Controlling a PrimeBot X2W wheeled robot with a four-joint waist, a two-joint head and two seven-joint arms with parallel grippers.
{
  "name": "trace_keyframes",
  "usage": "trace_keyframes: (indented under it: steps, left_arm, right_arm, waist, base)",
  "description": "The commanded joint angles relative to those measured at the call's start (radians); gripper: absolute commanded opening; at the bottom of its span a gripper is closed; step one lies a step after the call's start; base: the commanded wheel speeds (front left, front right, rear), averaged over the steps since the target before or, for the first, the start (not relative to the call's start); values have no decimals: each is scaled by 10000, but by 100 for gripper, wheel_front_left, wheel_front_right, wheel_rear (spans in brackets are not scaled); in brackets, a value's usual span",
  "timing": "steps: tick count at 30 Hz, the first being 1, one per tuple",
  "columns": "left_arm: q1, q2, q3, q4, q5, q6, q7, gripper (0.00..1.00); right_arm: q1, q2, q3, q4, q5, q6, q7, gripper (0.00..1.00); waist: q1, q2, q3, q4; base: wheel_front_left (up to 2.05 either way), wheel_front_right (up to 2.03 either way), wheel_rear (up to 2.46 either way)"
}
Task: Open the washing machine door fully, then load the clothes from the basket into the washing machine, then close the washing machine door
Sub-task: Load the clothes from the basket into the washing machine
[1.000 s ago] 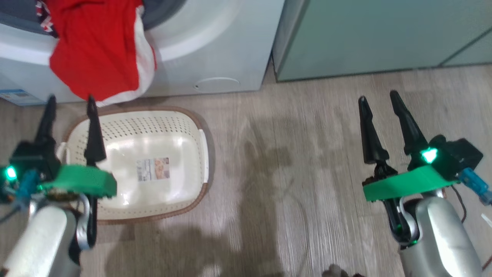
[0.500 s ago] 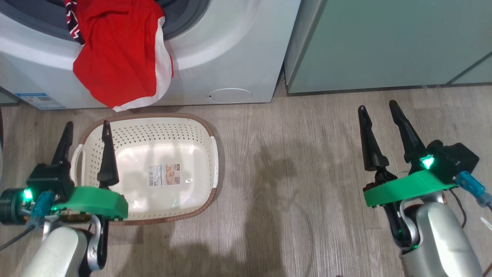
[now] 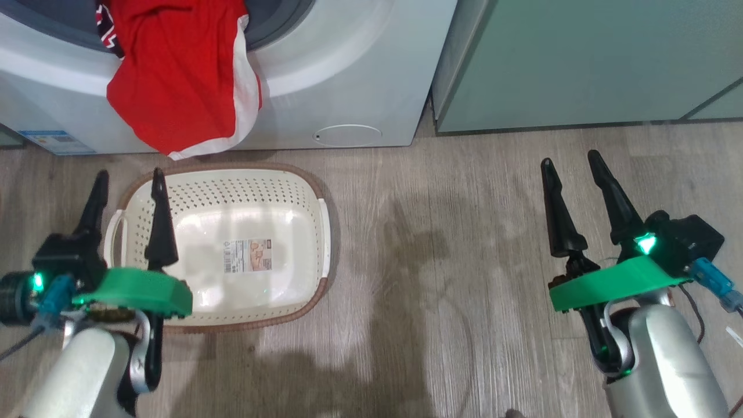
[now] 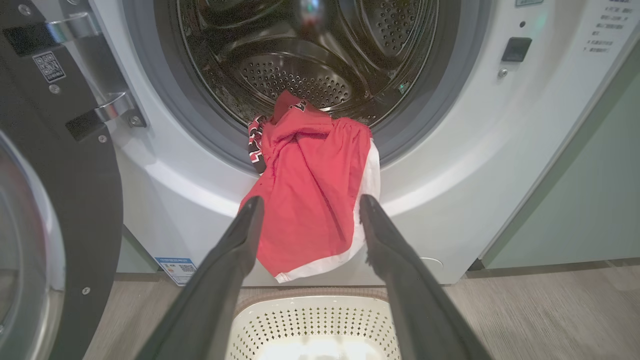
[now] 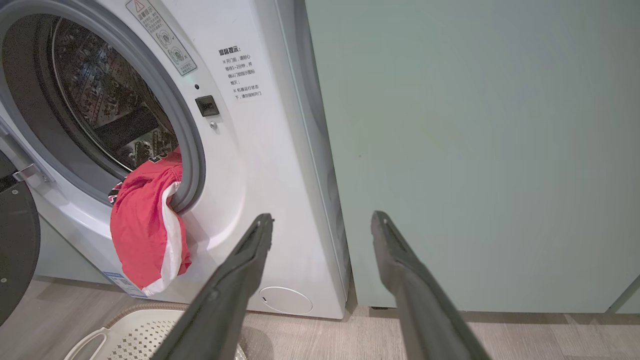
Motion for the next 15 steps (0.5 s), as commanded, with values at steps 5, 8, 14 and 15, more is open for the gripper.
trace_keyframes:
  steps: [5,8,14,15]
  left_arm:
    - [-836,105,576,10,-85,-53,-120,100]
    - [-1245,75,609,261,-124,-131,-117,100]
    - [-2685,106,584,1468,-339,-632,172,100]
    - [-2958,108,596,1765,-409,-740,232,100]
  right_arm:
    - [-119,-20,252,-393,19,0,-58,100]
    - [-183,-20,266,-470,31,0,-72,100]
    - [-468,-20,411,-606,107,0,-109,100]
    - [-523,-20,447,-608,128,0,-120,100]
  waist:
    - [0,-1,215,-3]
    - [0,-1,447,-23]
    - [0,-1,1168,-223]
    - [0,-1,1285,-282]
  base:
    - [0,0,0]
    - [0,0,0]
    - [0,0,0]
    - [0,0,0]
